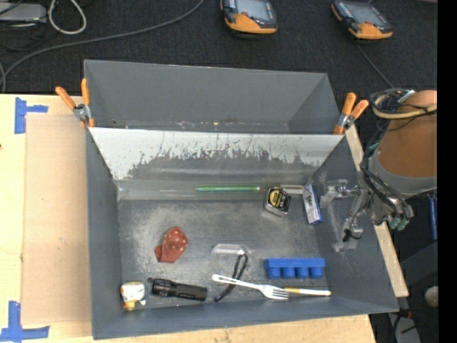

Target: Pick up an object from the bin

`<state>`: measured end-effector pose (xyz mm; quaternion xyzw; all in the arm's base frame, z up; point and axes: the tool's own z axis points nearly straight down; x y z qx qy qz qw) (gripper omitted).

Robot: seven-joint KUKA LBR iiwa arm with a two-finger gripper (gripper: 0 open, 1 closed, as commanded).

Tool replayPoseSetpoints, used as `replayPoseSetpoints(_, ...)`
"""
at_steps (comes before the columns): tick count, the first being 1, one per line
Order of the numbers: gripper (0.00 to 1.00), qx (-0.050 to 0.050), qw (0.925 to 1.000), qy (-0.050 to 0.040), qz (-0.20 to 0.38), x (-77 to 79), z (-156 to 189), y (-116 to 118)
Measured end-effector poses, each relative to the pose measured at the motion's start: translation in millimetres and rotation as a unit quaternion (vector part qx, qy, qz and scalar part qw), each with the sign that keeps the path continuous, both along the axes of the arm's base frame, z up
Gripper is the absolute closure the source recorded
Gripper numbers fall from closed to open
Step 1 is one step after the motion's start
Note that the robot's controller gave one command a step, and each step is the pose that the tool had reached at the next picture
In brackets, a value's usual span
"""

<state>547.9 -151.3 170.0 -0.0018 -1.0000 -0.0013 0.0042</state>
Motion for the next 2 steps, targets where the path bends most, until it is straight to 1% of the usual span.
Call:
replayPoseSetpoints(1, 0.0, -0.001, 1.0, -0.0037, 0.002, 1.7, 5, 1)
replayPoseSetpoints(2, 0.0, -0.001, 0.9999, -0.0041, 0.011, -17.0, -79, 13)
